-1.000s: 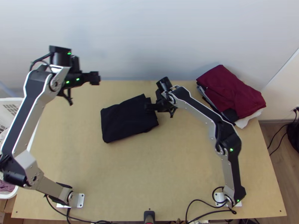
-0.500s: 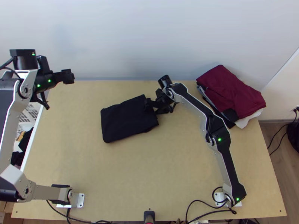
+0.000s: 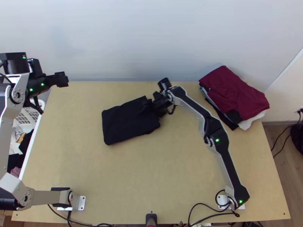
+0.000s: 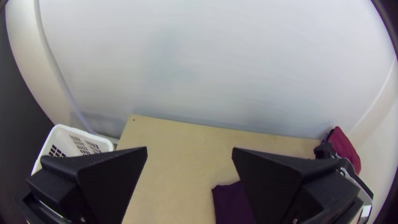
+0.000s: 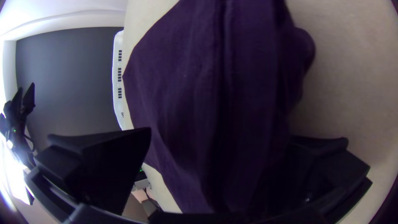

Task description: Fold the t-shirt

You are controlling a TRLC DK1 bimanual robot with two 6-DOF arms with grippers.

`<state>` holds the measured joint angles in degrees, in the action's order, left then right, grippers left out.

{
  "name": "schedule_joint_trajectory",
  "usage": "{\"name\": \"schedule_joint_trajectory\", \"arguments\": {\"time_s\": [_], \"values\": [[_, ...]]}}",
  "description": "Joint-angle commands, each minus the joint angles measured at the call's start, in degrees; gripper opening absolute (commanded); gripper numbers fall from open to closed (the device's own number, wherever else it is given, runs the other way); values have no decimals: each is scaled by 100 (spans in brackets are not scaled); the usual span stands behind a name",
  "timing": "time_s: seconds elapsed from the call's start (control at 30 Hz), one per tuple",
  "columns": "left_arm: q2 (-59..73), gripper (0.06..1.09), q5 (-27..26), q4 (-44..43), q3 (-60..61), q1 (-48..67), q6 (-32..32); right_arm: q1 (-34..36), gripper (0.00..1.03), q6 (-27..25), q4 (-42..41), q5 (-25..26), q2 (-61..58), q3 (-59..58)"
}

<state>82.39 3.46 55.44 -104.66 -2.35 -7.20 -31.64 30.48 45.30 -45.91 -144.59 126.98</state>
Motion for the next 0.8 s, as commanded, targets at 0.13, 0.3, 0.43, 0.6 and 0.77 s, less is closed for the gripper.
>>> {"name": "schedule_joint_trajectory", "arguments": {"time_s": [0.13, 0.3, 0.43, 0.6, 0.77], "values": [[-294, 105, -56, 160, -28, -178, 114, -299, 99, 696, 5, 100, -517, 125], [-364, 105, -65, 195, 16, -275, 114, -352, 75, 257, 172, 179, -86, -156], [-417, 105, -65, 195, 78, -275, 114, -387, 35, -60, 199, 407, 353, -463], [-505, 105, -65, 195, 95, -319, 114, -501, 3, -332, 102, 680, 1293, -991], [-610, 105, -74, 195, 121, -398, 123, -475, 3, -209, 128, 671, 2076, -929]]}}
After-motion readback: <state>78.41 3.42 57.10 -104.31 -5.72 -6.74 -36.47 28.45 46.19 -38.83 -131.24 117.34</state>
